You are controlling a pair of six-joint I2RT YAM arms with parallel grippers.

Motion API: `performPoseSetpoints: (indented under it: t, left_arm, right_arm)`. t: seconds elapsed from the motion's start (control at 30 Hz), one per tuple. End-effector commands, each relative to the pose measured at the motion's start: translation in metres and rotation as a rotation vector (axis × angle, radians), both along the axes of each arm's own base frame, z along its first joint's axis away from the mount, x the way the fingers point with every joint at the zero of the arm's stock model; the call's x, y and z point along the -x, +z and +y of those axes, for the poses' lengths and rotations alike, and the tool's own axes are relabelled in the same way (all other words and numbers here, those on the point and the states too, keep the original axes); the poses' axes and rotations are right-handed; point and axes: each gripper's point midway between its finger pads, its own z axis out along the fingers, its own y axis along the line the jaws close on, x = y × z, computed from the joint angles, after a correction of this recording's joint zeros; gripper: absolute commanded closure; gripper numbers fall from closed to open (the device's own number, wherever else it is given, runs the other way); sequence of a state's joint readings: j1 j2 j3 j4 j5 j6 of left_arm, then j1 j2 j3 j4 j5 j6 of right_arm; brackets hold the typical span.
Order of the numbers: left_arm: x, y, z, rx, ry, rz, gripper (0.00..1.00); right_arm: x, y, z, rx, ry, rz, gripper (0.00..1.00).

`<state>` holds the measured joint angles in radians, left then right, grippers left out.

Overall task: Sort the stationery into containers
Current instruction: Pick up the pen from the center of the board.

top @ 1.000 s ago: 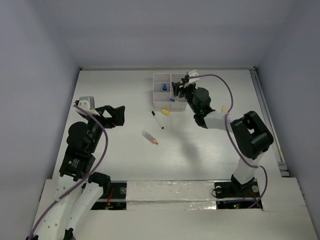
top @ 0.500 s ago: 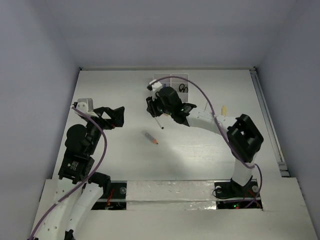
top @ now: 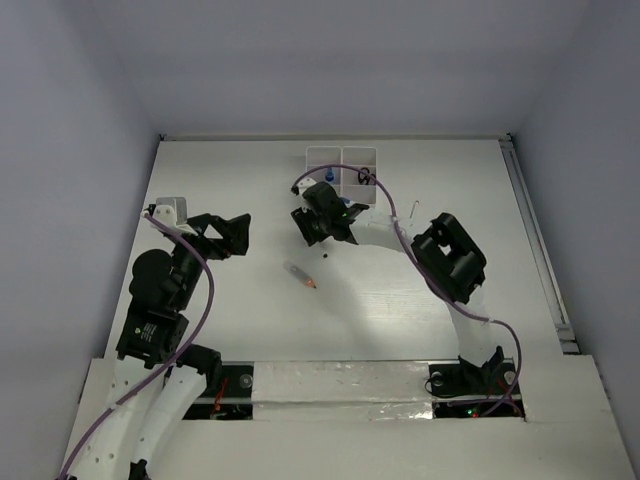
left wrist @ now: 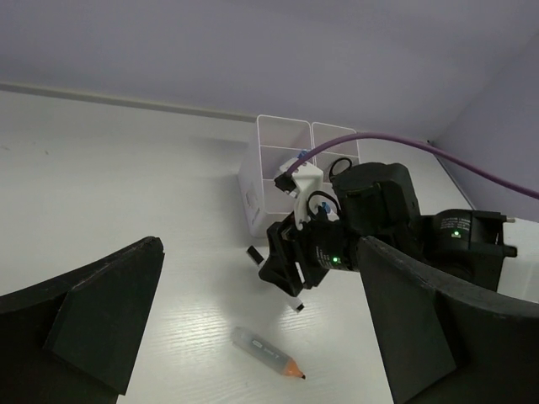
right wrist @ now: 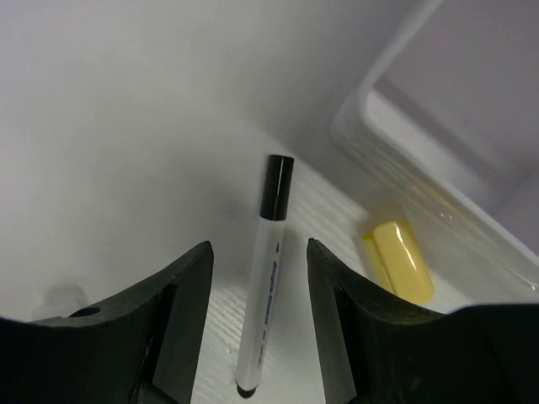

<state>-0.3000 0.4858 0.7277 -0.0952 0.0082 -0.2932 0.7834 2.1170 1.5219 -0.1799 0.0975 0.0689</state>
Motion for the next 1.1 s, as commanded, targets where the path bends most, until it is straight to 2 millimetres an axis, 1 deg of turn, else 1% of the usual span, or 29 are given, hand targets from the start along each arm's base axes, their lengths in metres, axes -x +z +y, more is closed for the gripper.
performPoseSetpoints:
  t: [0.0,0.03,0.07,0.17,0.23,0.27,0.33,0.37,0.4,0.43,0.47,0.5,0.53,0.77,0.83,0.87,0.9,1.03,1.07]
  left_arm:
    - [0.0,0.011,-0.003,0.012,-0.018,-0.05,0.01]
    - [0.0,0.011,-0.003,0.012,-0.018,-0.048,0.01]
    - [0.0,0.011,-0.003,0.012,-0.018,-0.05,0.01]
    - [0.0,0.012,-0.003,0.013,-0.018,-0.051,0.01]
    - [0.0,0.011,-0.003,0.013,-0.02,-0.048,0.01]
    - [0.0,0.011,-0.003,0.013,-0.02,-0.048,0.01]
    - [0.0,0.011,-0.003,0.013,-0.02,-0.048,0.01]
    - [-0.001,0.011,-0.003,0.012,-0.02,-0.048,0.01]
    - [0.0,0.011,-0.003,0.013,-0.02,-0.048,0.01]
    - [-0.001,0.011,-0.004,0.011,-0.02,-0.047,0.01]
    - [-0.001,0.011,-0.004,0.011,-0.02,-0.047,0.01]
    - [-0.001,0.011,-0.004,0.011,-0.02,-0.047,0.01]
    - [-0.001,0.011,-0.004,0.011,-0.02,-0.047,0.01]
    - [-0.001,0.011,-0.003,0.013,-0.018,-0.048,0.01]
    - [-0.001,0.011,-0.003,0.013,-0.018,-0.048,0.01]
    - [-0.001,0.011,-0.003,0.013,-0.018,-0.048,0.01]
    - [-0.001,0.011,-0.003,0.013,-0.017,-0.046,0.01]
    - [-0.001,0.012,-0.003,0.014,-0.017,-0.051,0.01]
    - [-0.001,0.012,-0.003,0.014,-0.017,-0.051,0.01]
  right_arm:
    - [-0.018,0.016,0.013,-0.006,0.0,-0.05,0.47]
    - [-0.019,0.007,0.014,0.008,0.006,-0.04,0.48]
    - [-0.019,0.004,0.015,0.015,0.008,-0.033,0.48]
    - [-0.023,0.002,0.019,0.026,0.015,-0.022,0.52]
    - [-0.022,-0.006,0.021,0.039,0.026,0.0,0.52]
    - [-0.024,-0.002,0.024,0.034,0.03,-0.005,0.53]
    - [-0.022,-0.009,0.024,0.055,0.04,0.02,0.53]
    - [-0.025,-0.005,0.027,0.049,0.041,0.015,0.55]
    - [-0.025,-0.006,0.027,0.055,0.046,0.024,0.59]
    - [-0.02,-0.013,0.027,0.067,0.059,0.052,0.61]
    - [-0.021,-0.01,0.029,0.066,0.064,0.053,0.64]
    - [-0.017,-0.014,0.025,0.085,0.068,0.078,0.69]
    - [-0.014,-0.016,0.025,0.088,0.074,0.092,0.7]
    - [0.0,-0.024,0.012,0.169,0.104,0.163,0.71]
    - [0.005,-0.027,0.007,0.197,0.114,0.186,0.77]
    - [0.004,-0.024,0.008,0.199,0.12,0.184,0.8]
    - [0.006,-0.027,0.006,0.21,0.125,0.199,0.85]
    - [0.009,-0.025,0.009,0.21,0.147,0.218,0.94]
    - [0.006,-0.022,0.011,0.207,0.15,0.21,0.97]
